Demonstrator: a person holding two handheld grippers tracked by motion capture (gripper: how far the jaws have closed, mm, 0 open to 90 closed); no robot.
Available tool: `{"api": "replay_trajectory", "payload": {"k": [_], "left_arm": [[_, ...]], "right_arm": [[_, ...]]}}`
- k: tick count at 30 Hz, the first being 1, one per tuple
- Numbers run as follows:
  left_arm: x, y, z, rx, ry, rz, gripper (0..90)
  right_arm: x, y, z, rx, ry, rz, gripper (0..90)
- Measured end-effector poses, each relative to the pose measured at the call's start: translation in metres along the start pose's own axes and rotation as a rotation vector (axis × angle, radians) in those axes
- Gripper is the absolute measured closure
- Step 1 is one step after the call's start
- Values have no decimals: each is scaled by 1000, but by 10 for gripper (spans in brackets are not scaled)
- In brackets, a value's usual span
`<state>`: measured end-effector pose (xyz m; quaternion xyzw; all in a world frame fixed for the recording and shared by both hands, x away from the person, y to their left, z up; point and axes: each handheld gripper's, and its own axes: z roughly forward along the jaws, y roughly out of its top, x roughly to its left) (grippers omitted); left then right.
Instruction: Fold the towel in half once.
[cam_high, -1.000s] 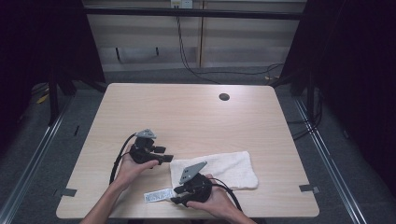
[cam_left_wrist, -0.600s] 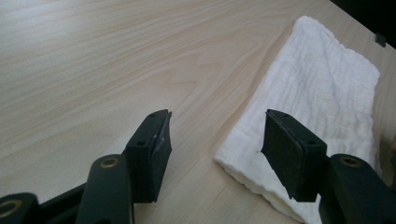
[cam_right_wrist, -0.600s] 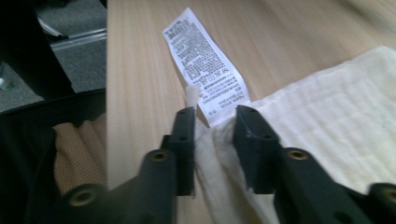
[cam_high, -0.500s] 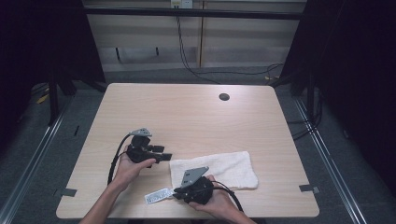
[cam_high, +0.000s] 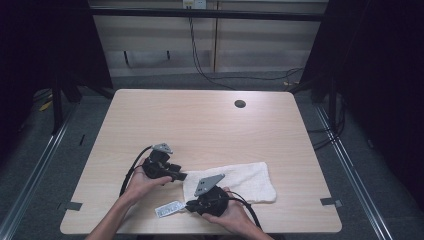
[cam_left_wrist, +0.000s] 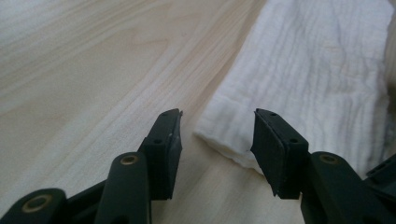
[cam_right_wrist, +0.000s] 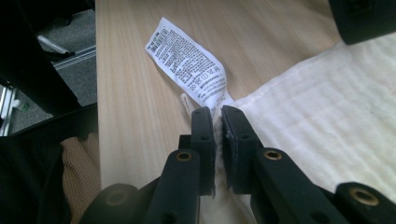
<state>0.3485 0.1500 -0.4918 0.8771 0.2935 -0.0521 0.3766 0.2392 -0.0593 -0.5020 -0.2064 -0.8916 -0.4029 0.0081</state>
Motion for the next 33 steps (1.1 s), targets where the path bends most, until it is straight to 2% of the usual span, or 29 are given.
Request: {"api": "replay_trajectory", "payload": {"k": [1,2,3,4,6,8,10,11,12,14,16,18,19,21,26,28,29,30,33], "left_arm": [[0,0,2,-1,27,3,515],[1,1,4,6,24,5,518],[2,2,5,1,3,4,521],[2,4,6,6,12,5,526],[1,5,9,2,7,18,561],[-2,5,11,9,-15,36,608],[-8,5,12,19,7,59,634],[-10,6,11,38,16,88,651],[-14,6,12,39,35,87,667],[-16,7,11,67,48,108,689],[-17,7,11,69,46,95,706],[-18,5,11,59,57,104,738],[-19,4,11,58,40,107,754],[-20,2,10,67,47,122,796],[-11,0,10,36,-19,58,847],[-10,0,10,26,-16,40,850],[-9,0,9,15,-32,33,851],[-9,0,8,6,-26,27,851],[-8,0,5,-13,-45,3,850]], "right_arm": [[0,0,0,1,0,2,839],[0,0,0,-2,0,1,839],[-1,0,0,-1,5,8,839],[-1,0,0,-2,9,14,839],[-3,-1,0,-9,22,32,838],[-3,-1,0,-10,17,31,839],[-2,-1,0,-10,10,27,839],[-2,-1,0,-9,11,31,839],[-2,-1,0,-9,10,32,839],[0,-1,0,-11,3,36,839],[0,-2,0,-13,-7,29,839],[0,-1,0,-10,-9,26,839],[0,-1,0,-9,-7,34,839],[0,-1,0,-12,-5,42,839],[-2,-1,0,-13,9,83,845],[-2,0,0,-13,3,77,846],[-2,1,0,-11,6,81,847],[-1,1,-1,-15,3,86,847],[-2,3,-4,-25,4,89,846]]}}
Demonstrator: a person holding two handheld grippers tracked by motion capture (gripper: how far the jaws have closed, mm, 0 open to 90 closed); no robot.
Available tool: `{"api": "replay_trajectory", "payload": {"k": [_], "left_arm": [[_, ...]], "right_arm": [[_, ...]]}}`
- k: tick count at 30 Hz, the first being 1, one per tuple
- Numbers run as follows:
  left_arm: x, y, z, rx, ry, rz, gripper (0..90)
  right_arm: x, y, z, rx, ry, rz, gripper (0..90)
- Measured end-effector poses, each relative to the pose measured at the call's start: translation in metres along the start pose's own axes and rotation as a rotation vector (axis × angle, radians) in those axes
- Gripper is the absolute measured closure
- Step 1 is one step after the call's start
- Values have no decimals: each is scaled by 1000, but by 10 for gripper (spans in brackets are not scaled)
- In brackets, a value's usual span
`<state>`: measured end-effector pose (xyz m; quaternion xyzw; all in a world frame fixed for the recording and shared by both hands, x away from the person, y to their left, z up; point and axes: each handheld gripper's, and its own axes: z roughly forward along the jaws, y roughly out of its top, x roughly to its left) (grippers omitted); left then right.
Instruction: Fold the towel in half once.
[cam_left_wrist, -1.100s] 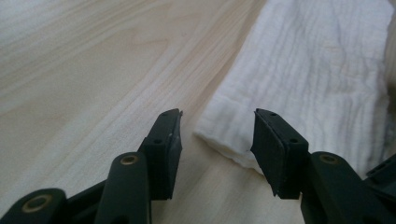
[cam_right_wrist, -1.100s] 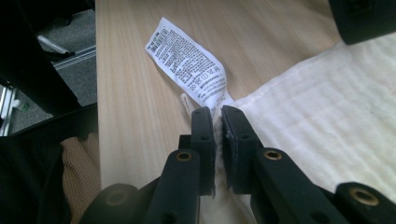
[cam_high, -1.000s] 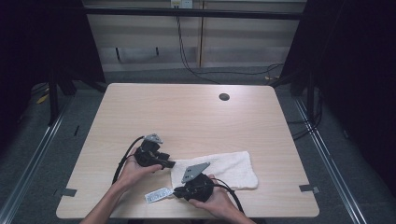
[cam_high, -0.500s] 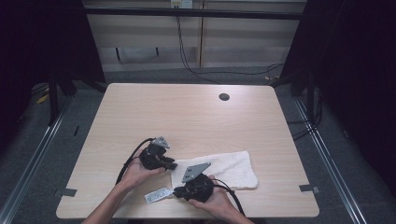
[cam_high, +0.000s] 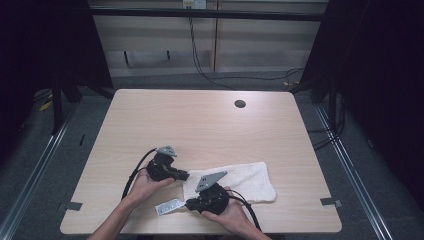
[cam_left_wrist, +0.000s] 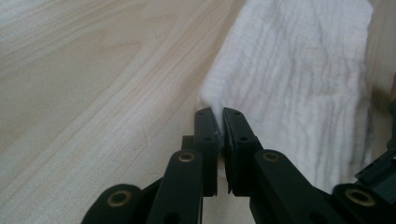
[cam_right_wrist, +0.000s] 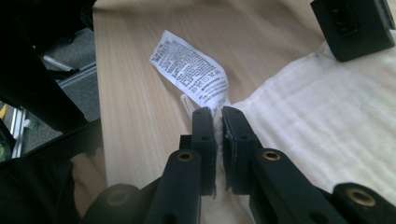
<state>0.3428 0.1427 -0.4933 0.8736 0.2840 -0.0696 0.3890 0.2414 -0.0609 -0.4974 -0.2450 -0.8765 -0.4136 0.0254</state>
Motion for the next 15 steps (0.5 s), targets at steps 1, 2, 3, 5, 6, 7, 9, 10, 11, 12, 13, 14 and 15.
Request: {"api": "replay_trajectory", "payload": {"k": [1,2,3,5,6,7,9,10,11,12,13,14,15], "left_arm": [[1,0,0,-6,-3,-8,849],[2,-1,-1,-5,-7,-16,848],[2,-1,-1,-7,-8,-19,848],[2,0,-2,0,1,-24,847],[2,0,-1,-27,-20,-29,847],[2,0,-2,-27,-18,-30,847],[2,1,-3,-30,-22,-31,847],[2,1,-5,-35,-18,-31,848],[2,2,-6,-40,-22,-32,848],[1,2,-8,-44,-15,-34,848],[1,3,-9,-48,-10,-37,848],[0,4,-10,-50,-8,-38,848],[-1,5,-11,-46,-3,-37,848]], "right_arm": [[0,0,-1,-6,7,-1,846],[1,1,-2,-4,5,-2,847],[1,1,-2,-6,5,-5,846],[1,2,-4,-15,8,1,847],[1,2,-5,-16,11,9,847],[0,3,-5,-17,10,8,847],[0,3,-7,-25,16,15,847],[0,4,-7,-23,12,11,847],[1,4,-8,-33,15,10,846],[1,5,-9,-36,15,15,847],[2,6,-10,-39,16,19,846],[2,7,-11,-48,17,17,847],[2,9,-12,-59,21,21,847]]}}
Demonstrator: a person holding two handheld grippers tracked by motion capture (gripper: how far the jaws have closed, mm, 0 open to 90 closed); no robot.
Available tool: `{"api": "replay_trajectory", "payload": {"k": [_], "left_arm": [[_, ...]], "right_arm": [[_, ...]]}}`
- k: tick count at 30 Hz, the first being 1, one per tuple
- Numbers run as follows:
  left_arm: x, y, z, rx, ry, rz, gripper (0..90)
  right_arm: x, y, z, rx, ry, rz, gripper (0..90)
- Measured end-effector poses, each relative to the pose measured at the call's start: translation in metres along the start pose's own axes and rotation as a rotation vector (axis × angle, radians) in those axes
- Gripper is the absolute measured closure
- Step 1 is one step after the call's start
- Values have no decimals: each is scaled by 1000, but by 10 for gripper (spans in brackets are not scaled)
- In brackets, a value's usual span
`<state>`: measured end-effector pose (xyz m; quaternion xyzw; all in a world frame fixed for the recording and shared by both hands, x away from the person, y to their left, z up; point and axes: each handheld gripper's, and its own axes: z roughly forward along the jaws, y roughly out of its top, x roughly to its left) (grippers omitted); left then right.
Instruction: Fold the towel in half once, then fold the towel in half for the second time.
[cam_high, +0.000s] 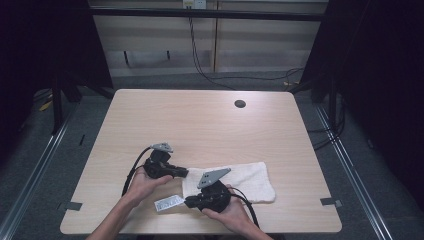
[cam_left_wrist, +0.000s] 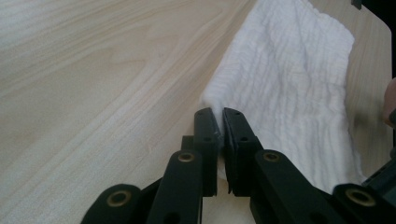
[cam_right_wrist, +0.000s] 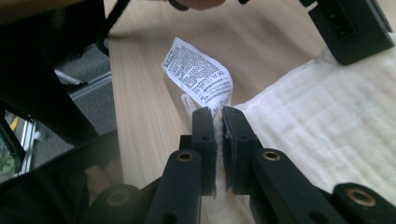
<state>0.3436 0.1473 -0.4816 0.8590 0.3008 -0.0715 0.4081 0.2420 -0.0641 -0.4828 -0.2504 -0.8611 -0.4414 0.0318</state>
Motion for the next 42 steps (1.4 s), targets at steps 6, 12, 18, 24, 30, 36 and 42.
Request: {"api": "replay_trajectory", "payload": {"k": [6,12,18,24,30,36,42], "left_arm": [[-6,10,-12,-31,7,17,849],[-6,17,-28,-46,16,28,848],[-6,21,-49,-45,30,32,848],[-1,18,-56,-48,47,13,849],[-4,23,-59,-22,63,11,849],[-7,31,-63,2,61,13,849],[-14,43,-50,12,53,26,848]], "right_arm": [[6,14,-10,-52,-3,-5,847],[12,29,-14,-78,2,-25,846],[17,42,-16,-122,17,-25,847],[20,53,-13,-156,10,-32,847],[23,57,-13,-161,0,-38,849],[24,55,-24,-196,-10,-14,850],[23,45,-32,-235,-46,22,849]]}}
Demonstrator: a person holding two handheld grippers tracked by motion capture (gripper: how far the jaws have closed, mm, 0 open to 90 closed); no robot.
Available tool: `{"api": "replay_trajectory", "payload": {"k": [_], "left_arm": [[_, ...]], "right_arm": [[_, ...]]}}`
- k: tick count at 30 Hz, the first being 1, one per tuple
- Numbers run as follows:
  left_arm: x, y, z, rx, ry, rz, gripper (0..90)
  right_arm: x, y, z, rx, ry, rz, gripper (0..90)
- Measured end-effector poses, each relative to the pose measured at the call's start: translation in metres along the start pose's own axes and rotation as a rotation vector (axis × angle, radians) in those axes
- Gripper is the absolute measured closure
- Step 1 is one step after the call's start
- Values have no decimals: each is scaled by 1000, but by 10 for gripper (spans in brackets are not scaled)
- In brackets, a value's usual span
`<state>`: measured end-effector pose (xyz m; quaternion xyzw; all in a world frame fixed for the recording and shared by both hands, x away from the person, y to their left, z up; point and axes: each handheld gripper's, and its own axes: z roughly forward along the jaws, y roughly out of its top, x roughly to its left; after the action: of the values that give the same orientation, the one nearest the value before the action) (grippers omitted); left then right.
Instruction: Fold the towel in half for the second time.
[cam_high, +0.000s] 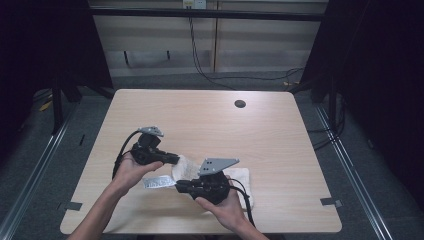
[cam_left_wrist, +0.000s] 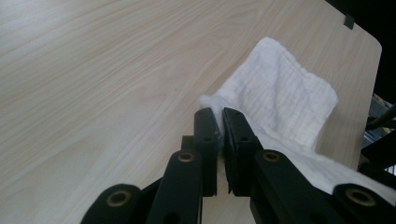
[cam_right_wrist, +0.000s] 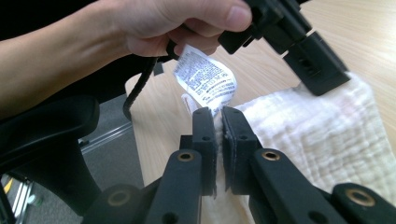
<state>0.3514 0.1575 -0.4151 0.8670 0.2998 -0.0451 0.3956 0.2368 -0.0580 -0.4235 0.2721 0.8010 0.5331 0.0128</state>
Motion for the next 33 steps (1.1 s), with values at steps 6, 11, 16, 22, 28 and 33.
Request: {"api": "replay_trajectory", "payload": {"k": [6,11,16,22,28,33], "left_arm": [[-9,22,20,31,-22,28,846],[-14,35,38,56,-56,36,845],[-20,46,55,67,-78,57,844],[-28,52,74,87,-63,63,842],[-31,55,93,95,-77,38,842],[-38,53,110,90,-115,34,842]], "right_arm": [[-5,-6,-14,-39,-34,33,849],[-11,-12,-27,-48,-62,54,847],[-16,-22,-44,-96,-113,88,847],[-23,-36,-60,-73,-157,95,846],[-29,-55,-70,-31,-206,120,844],[-33,-67,-75,-21,-204,156,844]]}}
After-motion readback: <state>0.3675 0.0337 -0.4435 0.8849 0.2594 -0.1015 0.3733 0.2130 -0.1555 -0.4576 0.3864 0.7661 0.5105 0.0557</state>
